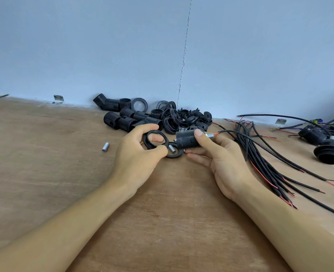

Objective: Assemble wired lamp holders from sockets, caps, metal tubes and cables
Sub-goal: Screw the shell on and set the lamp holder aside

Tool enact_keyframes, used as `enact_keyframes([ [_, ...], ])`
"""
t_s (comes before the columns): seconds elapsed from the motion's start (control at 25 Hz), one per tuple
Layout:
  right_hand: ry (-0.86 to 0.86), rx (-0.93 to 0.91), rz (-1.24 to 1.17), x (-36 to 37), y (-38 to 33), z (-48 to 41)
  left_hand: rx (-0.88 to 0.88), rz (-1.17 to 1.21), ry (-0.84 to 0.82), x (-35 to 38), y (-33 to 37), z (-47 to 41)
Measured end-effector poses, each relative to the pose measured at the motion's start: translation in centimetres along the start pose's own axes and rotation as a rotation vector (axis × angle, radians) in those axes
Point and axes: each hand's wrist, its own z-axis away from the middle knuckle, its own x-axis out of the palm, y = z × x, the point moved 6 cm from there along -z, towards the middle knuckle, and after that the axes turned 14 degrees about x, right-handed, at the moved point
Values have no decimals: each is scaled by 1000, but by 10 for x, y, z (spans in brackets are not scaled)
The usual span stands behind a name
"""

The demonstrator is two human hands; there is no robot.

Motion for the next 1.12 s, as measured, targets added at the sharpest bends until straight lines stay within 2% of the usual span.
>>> enact_keyframes([
  [0.16, -86, -5, -6, 2, -1, 1, 69, -53, -75, 3, 2, 2],
  [0.4, -105, -22, -8, 2, -1, 0, 215, -133, -184, 15, 10, 9],
  [0.6, -65, -48, 31, 2, 0, 1, 228, -197, -216, 17, 12, 9],
  [0.76, -78, -57, 56, 4, 0, 4, 219, -160, -206, 16, 11, 7],
  [0.84, -73, -61, 56, 4, 0, 4, 169, -88, -200, 18, 9, 6],
  [1.0, -117, -52, 22, 5, -1, 2, -5, 245, -150, 15, 6, 2],
  [1.12, -155, -7, -38, 4, -1, 0, -68, 360, -186, 16, 4, 1],
])
